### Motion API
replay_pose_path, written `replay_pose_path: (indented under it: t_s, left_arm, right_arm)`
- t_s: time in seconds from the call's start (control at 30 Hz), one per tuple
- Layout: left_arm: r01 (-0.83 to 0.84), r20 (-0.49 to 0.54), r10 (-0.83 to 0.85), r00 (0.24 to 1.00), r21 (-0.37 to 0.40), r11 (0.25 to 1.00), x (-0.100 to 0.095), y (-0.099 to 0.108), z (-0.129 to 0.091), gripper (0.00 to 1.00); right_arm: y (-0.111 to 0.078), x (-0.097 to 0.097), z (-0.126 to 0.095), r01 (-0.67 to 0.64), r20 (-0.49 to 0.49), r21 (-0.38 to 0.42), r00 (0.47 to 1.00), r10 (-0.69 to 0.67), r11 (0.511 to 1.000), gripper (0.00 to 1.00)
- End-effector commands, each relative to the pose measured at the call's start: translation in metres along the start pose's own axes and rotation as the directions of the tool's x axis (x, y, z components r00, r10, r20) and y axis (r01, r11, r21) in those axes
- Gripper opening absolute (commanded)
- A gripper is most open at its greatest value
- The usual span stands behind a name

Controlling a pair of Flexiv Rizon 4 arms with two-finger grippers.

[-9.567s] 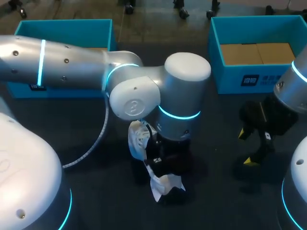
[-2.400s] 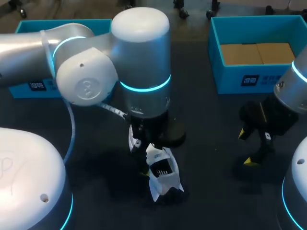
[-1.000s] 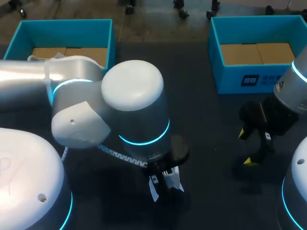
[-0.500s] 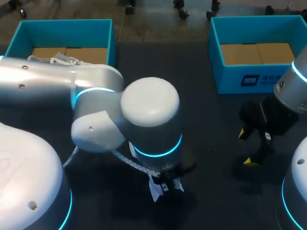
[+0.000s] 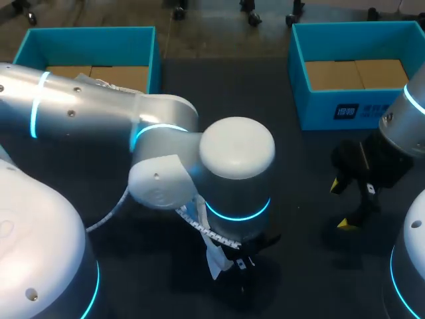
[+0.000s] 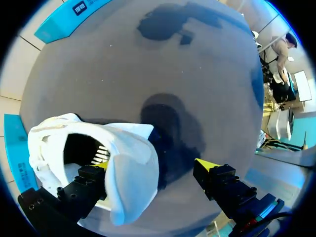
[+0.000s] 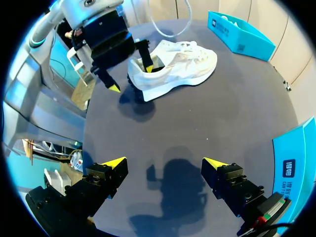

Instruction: Take the shoe out of the shoebox, open the shoe tongue, remove and reinsert the insole, then place the shoe into the shoebox

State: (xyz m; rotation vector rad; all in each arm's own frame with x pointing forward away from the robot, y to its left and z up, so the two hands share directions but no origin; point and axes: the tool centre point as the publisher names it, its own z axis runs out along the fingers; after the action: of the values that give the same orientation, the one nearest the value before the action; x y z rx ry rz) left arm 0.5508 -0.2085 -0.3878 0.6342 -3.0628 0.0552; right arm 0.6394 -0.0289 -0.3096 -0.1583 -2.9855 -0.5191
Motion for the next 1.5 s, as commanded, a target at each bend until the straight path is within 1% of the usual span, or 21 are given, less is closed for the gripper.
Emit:
replay_pose_path:
  t_s: [0.03,0.1,0.13,0.2,0.23,0.27,0.3,0.33,0.67,0.77,0.87,0.9,1.07,1.2,1.27,1.33,1.5]
  left_arm:
    - [0.012,0.001,-0.012,1.000,-0.011,1.000,0.004,-0.005,0.007,0.96]
    - [0.027,0.017,-0.027,0.999,-0.019,0.999,0.005,-0.004,0.007,0.96]
    - [0.036,0.022,-0.036,0.999,-0.024,0.999,0.005,-0.004,0.008,0.92]
    - [0.048,0.031,-0.047,0.998,-0.022,0.999,0.005,-0.005,0.010,0.73]
    - [0.059,0.038,-0.059,0.998,-0.020,0.998,0.005,-0.005,0.010,0.58]
    - [0.060,0.039,-0.059,0.998,-0.020,0.998,0.005,-0.005,0.011,0.30]
    - [0.060,0.038,-0.059,0.998,-0.021,0.998,0.006,-0.005,0.011,0.08]
    - [0.066,0.042,-0.065,0.997,-0.020,0.998,0.006,-0.005,0.010,0.00]
    - [0.070,0.039,-0.068,0.997,-0.033,0.997,0.004,-0.004,0.003,0.00]
    - [0.063,0.031,-0.062,0.998,-0.041,0.997,0.000,-0.003,0.001,0.00]
    - [0.042,0.024,-0.041,0.999,-0.046,0.998,-0.006,-0.002,-0.005,0.00]
    - [0.032,0.035,-0.030,0.999,-0.039,0.999,-0.008,-0.001,-0.009,0.00]
    - [-0.041,0.024,0.042,0.999,-0.049,0.998,-0.021,-0.001,-0.032,0.00]
    - [-0.094,0.045,0.097,0.994,-0.053,0.994,-0.031,0.001,-0.052,0.00]
    - [-0.086,0.049,0.088,0.995,-0.039,0.996,-0.038,0.002,-0.061,0.00]
    - [-0.083,0.059,0.084,0.995,-0.031,0.996,-0.049,0.003,-0.072,0.00]
    - [-0.083,0.063,0.085,0.994,-0.027,0.996,-0.076,0.006,-0.090,0.00]
  right_arm:
    - [0.000,0.001,0.000,-0.001,0.001,0.003,1.000,0.001,1.000,1.00]
    - [0.000,0.001,0.000,-0.001,0.001,0.003,1.000,0.001,1.000,1.00]
    - [0.000,0.001,0.000,-0.001,0.001,0.003,1.000,0.001,1.000,1.00]
    - [0.000,0.001,0.000,-0.001,0.001,0.003,1.000,0.001,1.000,1.00]
    - [0.000,0.001,0.000,-0.001,0.001,0.003,1.000,0.001,1.000,1.00]
    - [0.000,0.001,0.000,-0.001,0.001,0.003,1.000,0.001,1.000,1.00]
    - [0.000,0.001,0.000,-0.001,0.001,0.003,1.000,0.001,1.000,1.00]
    - [0.000,0.001,0.000,-0.001,0.001,0.003,1.000,0.001,1.000,1.00]
    - [0.000,0.001,0.000,-0.001,0.001,0.003,1.000,0.001,1.000,1.00]
    - [0.000,0.001,0.000,-0.001,0.001,0.003,1.000,0.001,1.000,1.00]
    - [0.000,0.001,0.000,-0.001,0.001,0.003,1.000,0.001,1.000,1.00]
    - [0.000,0.001,0.000,-0.001,0.001,0.003,1.000,0.001,1.000,1.00]
    - [0.000,0.001,0.000,-0.001,0.001,0.003,1.000,0.001,1.000,1.00]
    - [0.000,0.001,0.000,-0.001,0.001,0.003,1.000,0.001,1.000,1.00]
    - [0.000,0.001,0.000,-0.001,0.001,0.003,1.000,0.001,1.000,1.00]
    - [0.000,0.001,0.000,-0.001,0.001,0.003,1.000,0.001,1.000,1.00]
    - [0.000,0.001,0.000,-0.001,0.001,0.003,1.000,0.001,1.000,1.00]
